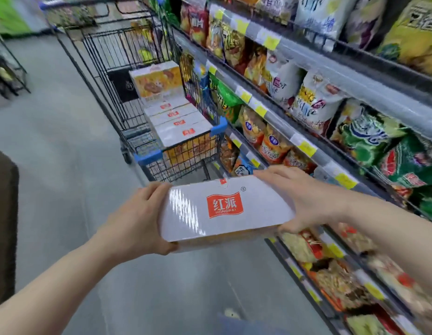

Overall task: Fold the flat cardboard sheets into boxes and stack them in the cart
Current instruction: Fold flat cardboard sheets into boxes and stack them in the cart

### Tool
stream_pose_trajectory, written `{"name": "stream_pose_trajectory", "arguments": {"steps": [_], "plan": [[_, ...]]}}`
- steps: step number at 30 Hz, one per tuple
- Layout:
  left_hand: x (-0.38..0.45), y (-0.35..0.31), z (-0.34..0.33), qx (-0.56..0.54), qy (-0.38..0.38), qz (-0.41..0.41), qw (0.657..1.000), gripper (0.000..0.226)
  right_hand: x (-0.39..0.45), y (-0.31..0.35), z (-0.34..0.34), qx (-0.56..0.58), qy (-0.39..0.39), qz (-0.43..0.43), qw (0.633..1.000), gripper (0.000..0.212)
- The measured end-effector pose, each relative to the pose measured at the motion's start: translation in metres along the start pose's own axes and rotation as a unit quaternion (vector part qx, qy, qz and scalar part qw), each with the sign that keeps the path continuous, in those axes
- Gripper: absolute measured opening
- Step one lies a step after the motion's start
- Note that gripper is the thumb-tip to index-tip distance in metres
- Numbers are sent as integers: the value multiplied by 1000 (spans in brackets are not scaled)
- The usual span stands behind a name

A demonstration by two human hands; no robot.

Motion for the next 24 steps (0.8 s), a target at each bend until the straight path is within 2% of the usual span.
{"name": "stream_pose_trajectory", "arguments": {"steps": [8,11,14,24], "plan": [[91,37,35,-8,-11,11,1000,116,97,-31,69,-12,15,32,999,109],[125,64,47,-22,-4,14,1000,119,140,-34,85,-13,25,26,999,112],[167,100,64,-19,-4,14,1000,124,186,-33,106,-3,25,20,999,106],[294,201,119,-14,8,-14,1000,124,330,-34,174,14,35,-7,999,102]]}}
Point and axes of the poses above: each hand's wrist, its own x-axis towards the middle knuckle, its own z-axis out of the back of the hand, y = z × x, the point moved 2 cm from there along x, towards the middle knuckle, and after that the axes turned 1 degree about -y, right-handed, at the moved point
